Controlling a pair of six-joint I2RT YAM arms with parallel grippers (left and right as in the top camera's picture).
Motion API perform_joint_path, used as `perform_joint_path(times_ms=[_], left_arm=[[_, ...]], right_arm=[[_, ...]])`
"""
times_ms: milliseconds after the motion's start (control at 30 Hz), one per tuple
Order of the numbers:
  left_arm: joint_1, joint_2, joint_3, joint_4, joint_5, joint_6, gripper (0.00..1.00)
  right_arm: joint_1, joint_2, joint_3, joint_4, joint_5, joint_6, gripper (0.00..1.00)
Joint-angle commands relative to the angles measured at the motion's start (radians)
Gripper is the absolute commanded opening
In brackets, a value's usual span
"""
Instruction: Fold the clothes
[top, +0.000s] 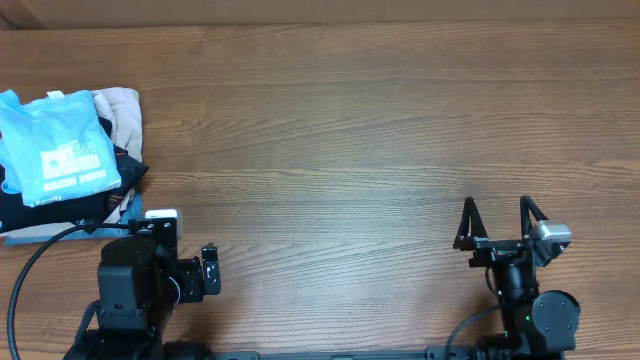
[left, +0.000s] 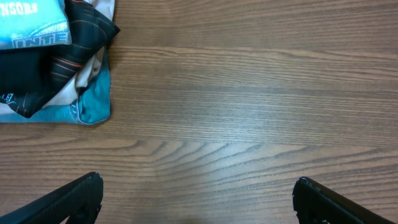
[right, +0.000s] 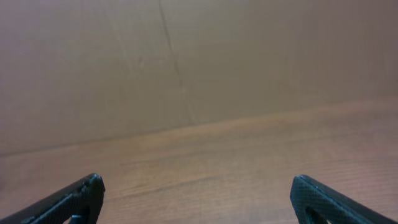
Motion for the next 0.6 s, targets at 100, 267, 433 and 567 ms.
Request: perform_joint_path(times_ms=[100,267,433,567], left_arm=[[-0.003,0.0,-0.004,0.0,-0.011,-0.018,1.0],[-0.003,0.0,-0.004,0.0,-0.011,-0.018,1.0],[-0.003,0.0,-0.004,0.0,-0.011,-0.018,1.0],[-0.003,0.0,-0.004,0.0,-0.011,-0.018,1.0]], right_arm=[[-0.006,-0.01,-0.163,0.152,-0.103,-0.099,1.0],[-0.006,-0.01,-0.163,0.107,-0.123,-0.092,1.0],[-0.006,-0.01,-0.163,0.107,-0.122,-0.092,1.0],[-0.006,-0.01,-0.163,0.107,-0.122,-0.092,1.0]])
